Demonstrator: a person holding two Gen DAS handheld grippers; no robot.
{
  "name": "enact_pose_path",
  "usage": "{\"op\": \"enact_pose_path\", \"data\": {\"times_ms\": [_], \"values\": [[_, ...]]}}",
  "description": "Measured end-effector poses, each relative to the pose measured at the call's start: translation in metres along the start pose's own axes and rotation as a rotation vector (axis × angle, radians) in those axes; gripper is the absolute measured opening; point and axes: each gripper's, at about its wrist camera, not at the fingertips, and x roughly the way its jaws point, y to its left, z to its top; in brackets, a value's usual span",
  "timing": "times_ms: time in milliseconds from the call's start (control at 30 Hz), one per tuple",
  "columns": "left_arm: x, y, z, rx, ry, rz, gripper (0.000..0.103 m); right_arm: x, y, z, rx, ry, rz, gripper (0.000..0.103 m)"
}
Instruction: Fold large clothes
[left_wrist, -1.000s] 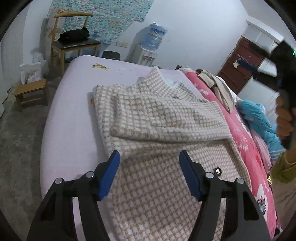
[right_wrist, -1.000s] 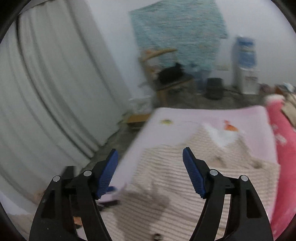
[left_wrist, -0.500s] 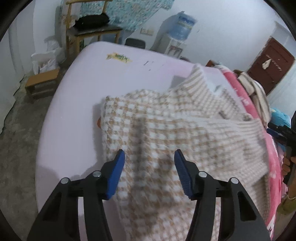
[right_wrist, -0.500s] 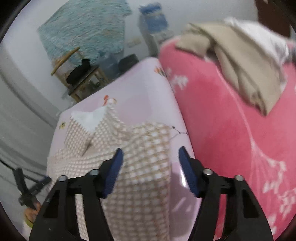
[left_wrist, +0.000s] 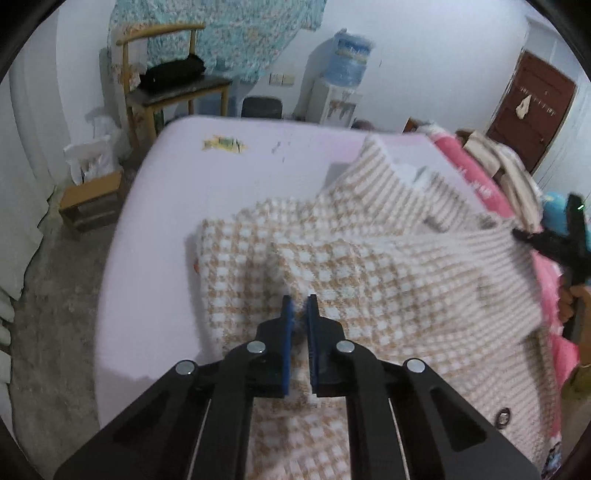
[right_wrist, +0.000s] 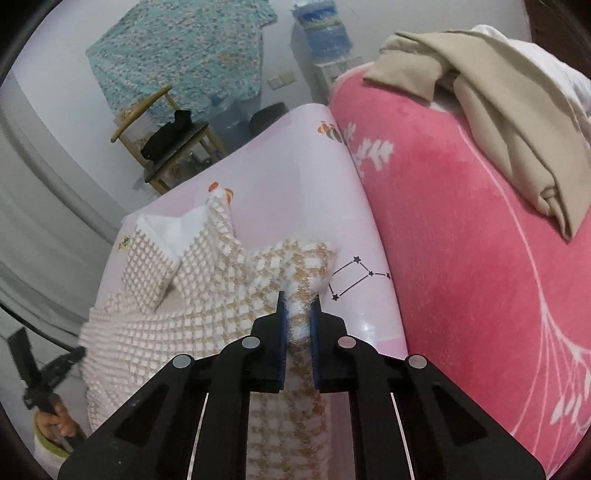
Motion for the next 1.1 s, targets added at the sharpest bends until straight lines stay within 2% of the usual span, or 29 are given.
{"op": "enact_pose_path", "data": {"times_ms": [67,167,333,433,467,567,667,733,833,900,933,1000,1033,1100], "values": [[-0.005,0.003,-0.003,-0.007,0.003,0.000,0.007,0.001,0.001,-0.002,-0.012,-0.004,-0.003,0.008],[0.006,0.005,-0.015,0.012,0.037,0.042,0.007,0.007,0.003,-0.003,-0.014,-0.001,-0.003,0.009],[0.018,0.011,-0.022,-0.029,0.059,0.050,0.008,0.010,0.003,-0.005,-0.008,0.001,-0.021,0.009],[0.018,0.009,-0.022,-0.009,0.062,0.062,0.011,0.012,-0.002,-0.005,0.011,0.015,-0.027,0.021],[0.015,0.009,-0.022,-0.005,0.057,0.061,0.013,0.010,-0.004,-0.004,0.024,0.013,-0.027,0.027],[-0.003,0.012,-0.022,-0.012,0.013,0.067,0.019,-0.013,-0.003,-0.006,0.015,-0.042,-0.042,0.028],[-0.026,0.006,-0.022,0.017,-0.070,0.050,0.021,-0.045,0.019,-0.014,-0.069,-0.100,-0.026,0.028],[-0.032,-0.006,-0.018,0.057,-0.091,0.003,0.024,-0.056,0.043,-0.023,-0.147,-0.095,0.010,0.030],[-0.018,-0.031,-0.007,0.085,-0.053,-0.070,0.026,-0.045,0.095,-0.041,-0.286,-0.013,0.088,0.034],[0.001,-0.044,-0.001,0.086,-0.012,-0.093,0.026,-0.020,0.133,-0.056,-0.365,0.066,0.134,0.034],[0.012,-0.048,0.001,0.076,0.001,-0.082,0.026,-0.011,0.144,-0.060,-0.387,0.089,0.133,0.034],[0.032,-0.049,0.000,0.061,0.042,-0.035,0.026,0.020,0.168,-0.073,-0.436,0.160,0.126,0.023],[0.040,-0.046,-0.002,0.047,0.063,-0.021,0.026,0.034,0.175,-0.079,-0.446,0.186,0.117,0.022],[0.041,-0.041,-0.008,0.027,0.047,-0.043,0.026,0.058,0.184,-0.085,-0.454,0.213,0.063,0.021]]}}
